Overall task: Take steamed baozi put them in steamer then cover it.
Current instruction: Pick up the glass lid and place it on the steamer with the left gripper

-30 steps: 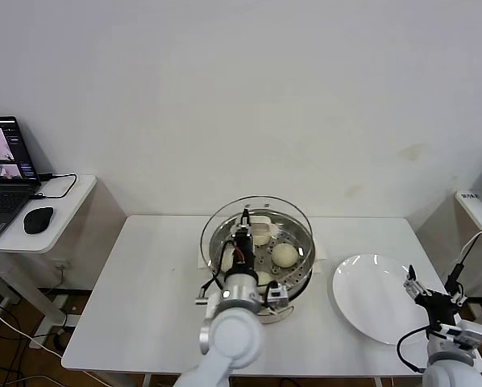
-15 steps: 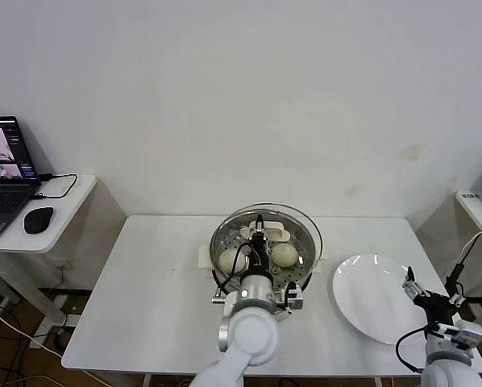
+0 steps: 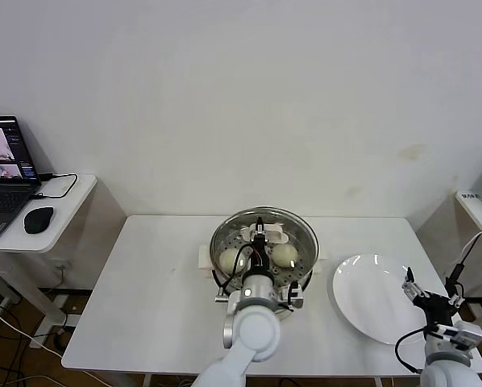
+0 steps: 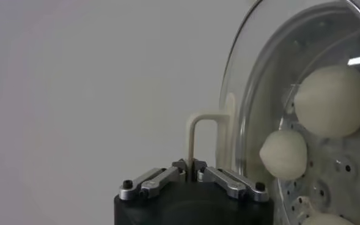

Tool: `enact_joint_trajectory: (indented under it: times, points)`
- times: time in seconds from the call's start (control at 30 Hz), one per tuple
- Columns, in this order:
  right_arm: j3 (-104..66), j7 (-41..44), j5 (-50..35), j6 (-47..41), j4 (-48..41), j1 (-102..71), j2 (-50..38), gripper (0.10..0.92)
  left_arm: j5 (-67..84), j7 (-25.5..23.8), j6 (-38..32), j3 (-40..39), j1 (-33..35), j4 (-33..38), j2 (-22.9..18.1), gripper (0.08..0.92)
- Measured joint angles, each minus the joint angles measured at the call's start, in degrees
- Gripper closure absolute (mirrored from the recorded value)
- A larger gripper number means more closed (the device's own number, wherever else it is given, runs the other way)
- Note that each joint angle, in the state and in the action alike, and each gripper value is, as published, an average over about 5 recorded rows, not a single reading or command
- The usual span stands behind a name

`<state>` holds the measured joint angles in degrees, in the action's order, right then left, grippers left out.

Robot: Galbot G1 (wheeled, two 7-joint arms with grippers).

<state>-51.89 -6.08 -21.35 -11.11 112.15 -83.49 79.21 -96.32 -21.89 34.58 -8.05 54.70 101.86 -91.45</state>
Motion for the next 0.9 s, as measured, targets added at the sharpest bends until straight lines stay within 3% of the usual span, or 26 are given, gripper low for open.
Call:
enact_joint_trajectory:
  times: [0.9]
  points:
    - [-0.06,0.24,0.54,0.26,-0.05,-0.23,0.31,0.202,0.31,1.56,-0.06,0.69,-0.44,-2.83,-0.25,0.864]
